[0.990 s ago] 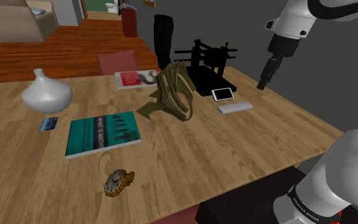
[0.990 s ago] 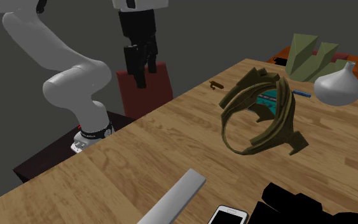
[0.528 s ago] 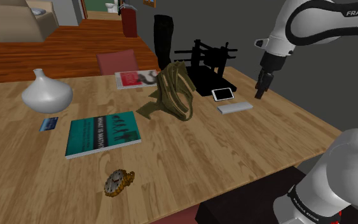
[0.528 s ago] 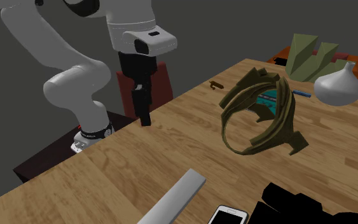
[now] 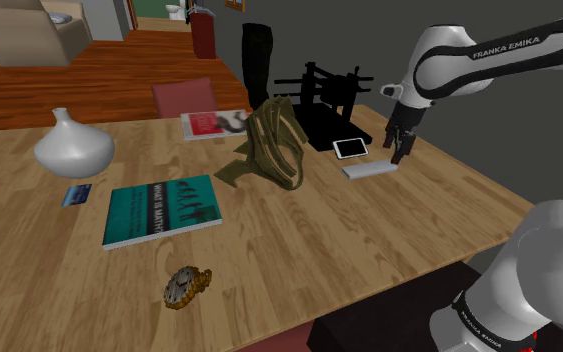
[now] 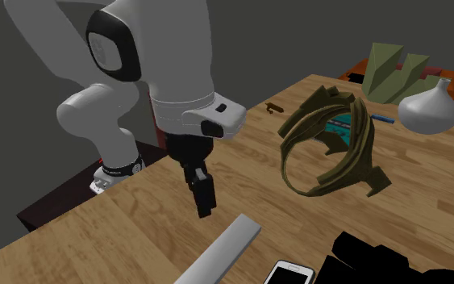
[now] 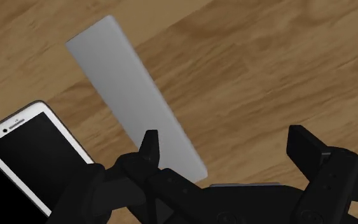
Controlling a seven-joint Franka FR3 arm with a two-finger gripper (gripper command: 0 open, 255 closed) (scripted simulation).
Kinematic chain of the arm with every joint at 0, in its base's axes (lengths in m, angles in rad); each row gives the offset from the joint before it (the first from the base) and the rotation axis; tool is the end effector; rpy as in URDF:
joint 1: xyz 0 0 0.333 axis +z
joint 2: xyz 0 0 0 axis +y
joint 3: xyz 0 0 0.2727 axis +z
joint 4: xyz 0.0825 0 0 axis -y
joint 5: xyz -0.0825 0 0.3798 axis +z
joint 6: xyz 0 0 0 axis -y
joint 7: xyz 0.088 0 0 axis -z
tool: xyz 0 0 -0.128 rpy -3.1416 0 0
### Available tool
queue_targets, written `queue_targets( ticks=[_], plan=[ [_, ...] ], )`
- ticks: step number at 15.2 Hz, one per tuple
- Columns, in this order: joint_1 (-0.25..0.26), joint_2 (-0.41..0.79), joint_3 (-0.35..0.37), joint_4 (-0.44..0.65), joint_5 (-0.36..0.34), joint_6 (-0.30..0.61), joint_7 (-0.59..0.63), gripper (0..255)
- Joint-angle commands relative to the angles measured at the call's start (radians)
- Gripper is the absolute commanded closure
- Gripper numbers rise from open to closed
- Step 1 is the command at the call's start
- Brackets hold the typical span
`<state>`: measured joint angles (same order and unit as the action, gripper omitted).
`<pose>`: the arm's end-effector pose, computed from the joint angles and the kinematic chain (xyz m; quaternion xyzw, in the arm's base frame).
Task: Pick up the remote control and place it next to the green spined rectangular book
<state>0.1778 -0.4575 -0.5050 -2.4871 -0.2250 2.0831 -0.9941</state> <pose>0.4051 -0.1429 0.3724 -0.9170 -0.3988 -0.0115 0.0032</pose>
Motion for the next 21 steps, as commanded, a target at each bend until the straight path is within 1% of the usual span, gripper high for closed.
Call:
queue_targets(
  ticks=[1, 4, 6, 7, 15, 21],
  plan=[
    [0.029, 0.081, -0.050, 0.025, 0.008, 0.059, -0.108, 0],
    [0.077, 0.214, -0.119, 0.072, 0.053, 0.143, -0.273, 0],
    [0.106, 0.310, -0.157, 0.110, 0.107, 0.194, -0.394, 0],
    [0.111, 0.333, -0.163, 0.119, 0.122, 0.204, -0.422, 0],
    [0.116, 0.421, -0.175, 0.081, 0.190, 0.314, -0.473, 0],
    [0.116, 0.421, -0.175, 0.081, 0.190, 0.314, -0.473, 0]
  ],
)
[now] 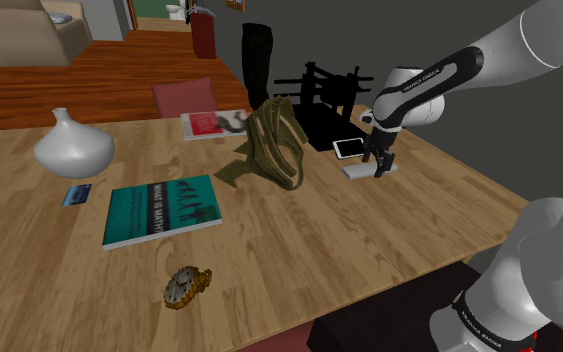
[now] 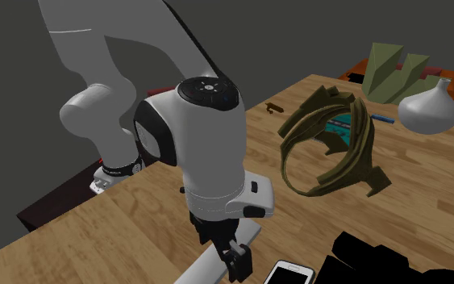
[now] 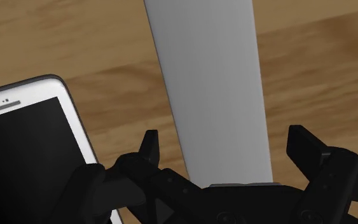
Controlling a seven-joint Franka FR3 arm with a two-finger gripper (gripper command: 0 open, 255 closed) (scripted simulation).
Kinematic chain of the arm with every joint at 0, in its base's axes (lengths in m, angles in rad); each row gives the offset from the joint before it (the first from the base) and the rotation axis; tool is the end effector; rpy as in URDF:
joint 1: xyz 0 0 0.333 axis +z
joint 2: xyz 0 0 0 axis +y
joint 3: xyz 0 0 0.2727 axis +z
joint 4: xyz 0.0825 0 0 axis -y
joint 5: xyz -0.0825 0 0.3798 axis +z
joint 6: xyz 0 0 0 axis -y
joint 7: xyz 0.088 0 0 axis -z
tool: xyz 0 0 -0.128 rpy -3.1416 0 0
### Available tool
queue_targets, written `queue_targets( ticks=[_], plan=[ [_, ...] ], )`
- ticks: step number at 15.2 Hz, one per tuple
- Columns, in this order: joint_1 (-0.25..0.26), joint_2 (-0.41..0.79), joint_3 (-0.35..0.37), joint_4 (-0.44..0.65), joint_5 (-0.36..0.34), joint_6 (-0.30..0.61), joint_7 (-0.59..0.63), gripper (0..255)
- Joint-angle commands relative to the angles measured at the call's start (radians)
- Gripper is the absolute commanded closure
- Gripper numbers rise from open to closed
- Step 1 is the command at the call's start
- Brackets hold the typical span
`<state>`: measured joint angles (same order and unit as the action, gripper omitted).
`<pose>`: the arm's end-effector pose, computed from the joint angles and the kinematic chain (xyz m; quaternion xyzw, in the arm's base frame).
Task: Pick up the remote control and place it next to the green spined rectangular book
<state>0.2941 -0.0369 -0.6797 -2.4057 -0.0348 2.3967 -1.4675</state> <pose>0.4522 -0.1825 0.2647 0.8506 0.5258 0.0057 0.0082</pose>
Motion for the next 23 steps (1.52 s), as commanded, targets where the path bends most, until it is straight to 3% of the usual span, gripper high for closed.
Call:
queue_targets(
  ticks=[1, 2, 11, 23],
  plan=[
    [0.000, 0.000, 0.000, 0.000, 0.000, 0.000, 0.000, 0],
    [0.000, 0.000, 0.000, 0.000, 0.000, 0.000, 0.000, 255],
    [0.000, 0.000, 0.000, 0.000, 0.000, 0.000, 0.000, 255],
    [-0.010, -0.126, 0.023, 0.069, -0.091, -0.174, 0.069, 255]
  ],
)
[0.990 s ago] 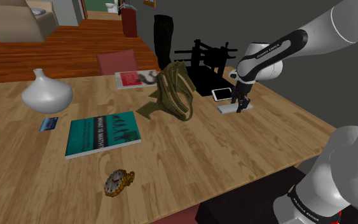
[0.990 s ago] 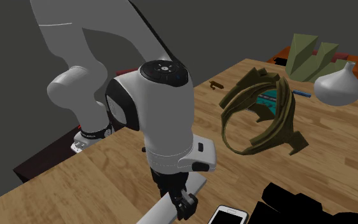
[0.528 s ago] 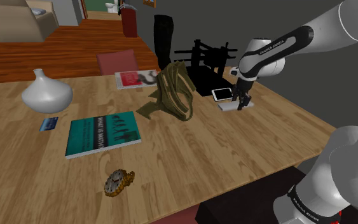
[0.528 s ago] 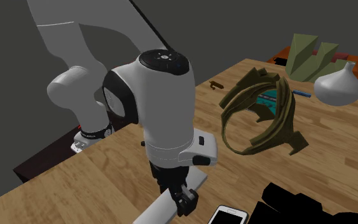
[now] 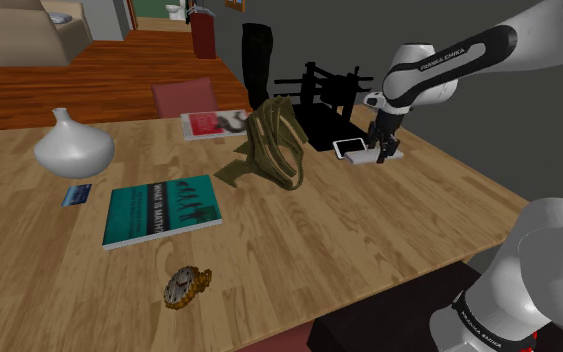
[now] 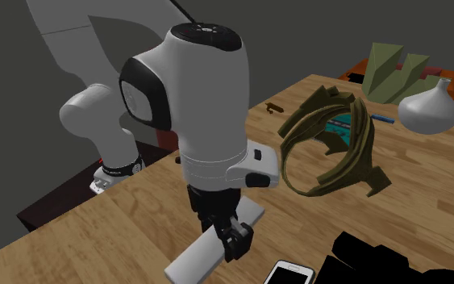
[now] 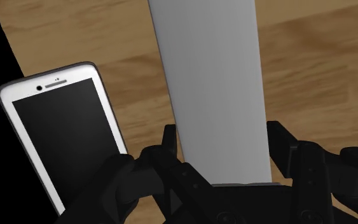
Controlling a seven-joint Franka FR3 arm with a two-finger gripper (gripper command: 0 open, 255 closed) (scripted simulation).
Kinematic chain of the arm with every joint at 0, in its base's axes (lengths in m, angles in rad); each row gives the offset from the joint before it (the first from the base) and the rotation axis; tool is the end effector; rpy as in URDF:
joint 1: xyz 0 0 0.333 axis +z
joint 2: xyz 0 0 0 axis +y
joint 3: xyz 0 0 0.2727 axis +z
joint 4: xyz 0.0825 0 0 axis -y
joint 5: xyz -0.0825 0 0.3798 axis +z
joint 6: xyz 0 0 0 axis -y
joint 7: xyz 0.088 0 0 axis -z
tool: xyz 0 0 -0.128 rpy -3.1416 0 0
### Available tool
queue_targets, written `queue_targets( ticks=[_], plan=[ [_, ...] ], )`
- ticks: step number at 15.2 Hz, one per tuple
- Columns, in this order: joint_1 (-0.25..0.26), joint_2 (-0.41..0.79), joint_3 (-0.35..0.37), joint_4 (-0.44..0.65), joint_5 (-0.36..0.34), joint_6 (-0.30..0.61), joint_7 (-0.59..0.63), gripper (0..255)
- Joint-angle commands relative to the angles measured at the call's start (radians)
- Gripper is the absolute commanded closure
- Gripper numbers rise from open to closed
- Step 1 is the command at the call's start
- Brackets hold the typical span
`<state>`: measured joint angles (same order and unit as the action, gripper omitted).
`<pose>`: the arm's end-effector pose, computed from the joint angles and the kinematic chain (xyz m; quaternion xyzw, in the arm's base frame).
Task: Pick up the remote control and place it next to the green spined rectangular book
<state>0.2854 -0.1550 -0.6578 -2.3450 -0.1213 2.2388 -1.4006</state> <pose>0.4566 -0.1802 0.3225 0.8505 0.5258 0.0059 0.0083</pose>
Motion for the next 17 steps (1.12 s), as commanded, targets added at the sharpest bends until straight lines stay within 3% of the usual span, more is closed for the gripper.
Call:
queue_targets(
  ticks=[1, 6, 17],
  plan=[
    [-0.002, -0.017, 0.004, 0.016, -0.009, -0.030, 0.006, 255],
    [-0.005, -0.049, 0.015, 0.048, -0.025, -0.091, 0.019, 255],
    [0.100, -0.100, 0.208, -0.022, -0.019, -0.088, 0.317, 255]
  ],
)
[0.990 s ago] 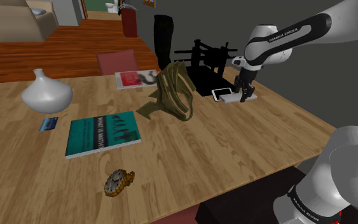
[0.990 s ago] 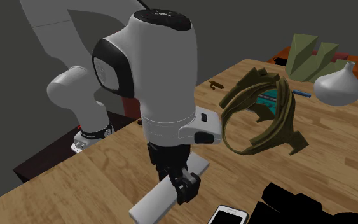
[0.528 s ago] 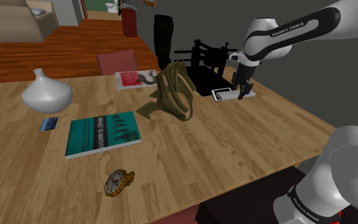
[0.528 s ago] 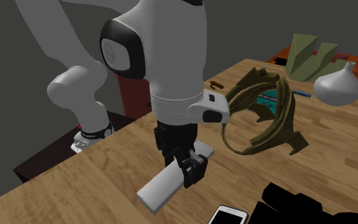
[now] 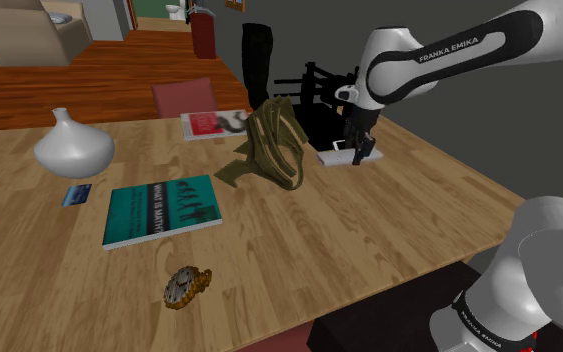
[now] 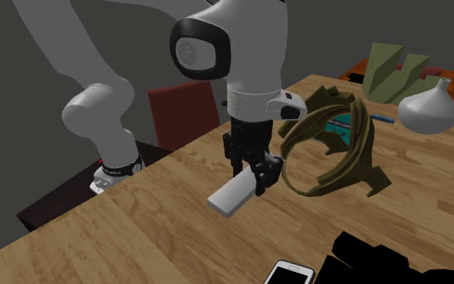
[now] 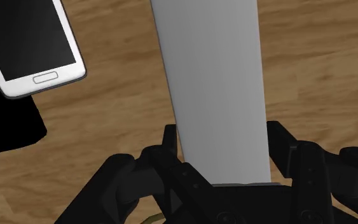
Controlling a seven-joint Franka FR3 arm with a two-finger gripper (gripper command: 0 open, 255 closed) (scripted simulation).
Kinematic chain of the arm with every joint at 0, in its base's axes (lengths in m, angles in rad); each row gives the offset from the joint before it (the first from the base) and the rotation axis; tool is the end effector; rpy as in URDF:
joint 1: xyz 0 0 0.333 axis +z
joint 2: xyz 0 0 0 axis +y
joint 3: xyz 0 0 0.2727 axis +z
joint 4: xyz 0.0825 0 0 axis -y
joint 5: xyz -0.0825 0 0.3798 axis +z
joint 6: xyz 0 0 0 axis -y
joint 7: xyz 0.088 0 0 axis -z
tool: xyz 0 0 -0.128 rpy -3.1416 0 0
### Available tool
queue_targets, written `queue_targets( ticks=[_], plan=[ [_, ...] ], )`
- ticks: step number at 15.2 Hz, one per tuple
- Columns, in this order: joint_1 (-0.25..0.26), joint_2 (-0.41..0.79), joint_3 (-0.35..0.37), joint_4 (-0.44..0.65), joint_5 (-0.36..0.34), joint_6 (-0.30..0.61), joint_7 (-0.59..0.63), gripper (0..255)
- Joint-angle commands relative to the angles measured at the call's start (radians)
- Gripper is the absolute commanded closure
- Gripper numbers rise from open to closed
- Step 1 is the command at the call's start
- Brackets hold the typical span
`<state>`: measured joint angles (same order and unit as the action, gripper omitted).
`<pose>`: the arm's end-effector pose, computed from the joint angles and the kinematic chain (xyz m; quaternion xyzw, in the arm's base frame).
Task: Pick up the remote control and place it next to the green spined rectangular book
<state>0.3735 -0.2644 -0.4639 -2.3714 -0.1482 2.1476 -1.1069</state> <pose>0.4691 -0.0476 0.3571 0.8500 0.5267 0.0055 0.0083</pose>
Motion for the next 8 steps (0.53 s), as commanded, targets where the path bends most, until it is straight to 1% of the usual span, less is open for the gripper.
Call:
queue_targets(
  ticks=[1, 8],
  plan=[
    [0.023, 0.011, 0.031, 0.005, 0.013, 0.003, 0.047, 255],
    [0.105, 0.059, 0.137, 0.041, 0.057, 0.003, 0.207, 255]
  ],
)
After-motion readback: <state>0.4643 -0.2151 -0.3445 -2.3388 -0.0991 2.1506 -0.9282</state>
